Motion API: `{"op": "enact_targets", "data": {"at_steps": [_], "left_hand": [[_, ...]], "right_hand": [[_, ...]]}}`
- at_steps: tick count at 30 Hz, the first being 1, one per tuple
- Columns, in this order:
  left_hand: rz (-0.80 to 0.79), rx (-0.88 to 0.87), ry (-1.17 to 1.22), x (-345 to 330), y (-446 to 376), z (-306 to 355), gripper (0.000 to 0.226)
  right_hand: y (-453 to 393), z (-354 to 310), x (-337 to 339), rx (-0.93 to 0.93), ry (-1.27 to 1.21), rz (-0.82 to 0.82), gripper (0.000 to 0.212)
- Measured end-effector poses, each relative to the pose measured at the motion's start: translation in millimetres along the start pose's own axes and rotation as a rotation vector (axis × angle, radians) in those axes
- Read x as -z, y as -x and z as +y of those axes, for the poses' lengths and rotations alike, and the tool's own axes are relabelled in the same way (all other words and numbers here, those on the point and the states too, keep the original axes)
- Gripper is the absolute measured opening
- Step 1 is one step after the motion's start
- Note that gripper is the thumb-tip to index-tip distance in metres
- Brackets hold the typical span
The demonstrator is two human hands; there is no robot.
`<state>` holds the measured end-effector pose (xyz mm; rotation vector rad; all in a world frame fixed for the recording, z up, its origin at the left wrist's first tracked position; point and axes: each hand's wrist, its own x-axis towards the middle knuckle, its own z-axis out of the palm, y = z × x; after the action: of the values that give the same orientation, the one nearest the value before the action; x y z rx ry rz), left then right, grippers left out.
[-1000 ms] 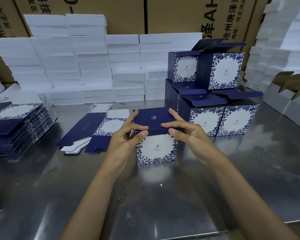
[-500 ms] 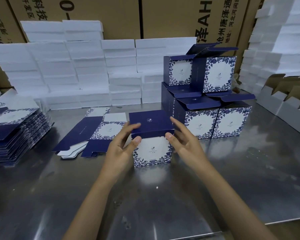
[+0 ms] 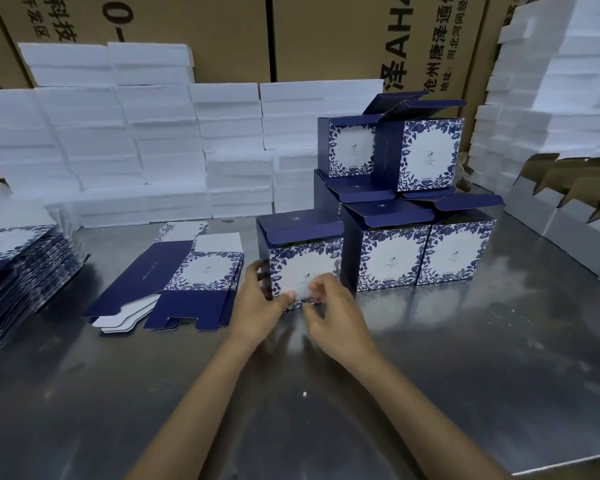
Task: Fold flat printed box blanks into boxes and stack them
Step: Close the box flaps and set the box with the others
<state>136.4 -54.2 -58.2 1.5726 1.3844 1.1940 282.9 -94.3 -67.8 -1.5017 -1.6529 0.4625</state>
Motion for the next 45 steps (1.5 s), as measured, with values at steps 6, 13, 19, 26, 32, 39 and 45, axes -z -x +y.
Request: {"op": "enact_targets", "data": {"at_steps": [6,13,19,26,32,39,45], "left_hand": [[0.077,0.010,-0.142,-22,-59,-15,0.046],[0.197,0.043,-0.276,-47,-124,-27,0.032],[0.216,0.103,-0.404,-57,-167,-34,0.039],[0.235,0.084,-0.427,-61,-195,-40,0.040],[0.235,0.090,-0.443,-63,-212,-42,0.039],[0.230,0.102,-0.447,-63,-223,-44,0.039],[0.176,0.083,-0.509,-62,-226,-42,0.033]], "right_hand": [[-51,20,-16,-0.016,0.168,-0.078,0.037],[-111,34,-35,-0.017,0.245,-0.105,0.051],[-147,42,-44,-0.050,0.223,-0.086,0.056],[-169,46,-50,-0.036,0.228,-0.060,0.047],[-183,51,-55,-0.044,0.253,-0.063,0.041],[-197,52,-58,-0.043,0.261,-0.097,0.035],[-203,52,-58,-0.057,0.258,-0.132,0.026]]}}
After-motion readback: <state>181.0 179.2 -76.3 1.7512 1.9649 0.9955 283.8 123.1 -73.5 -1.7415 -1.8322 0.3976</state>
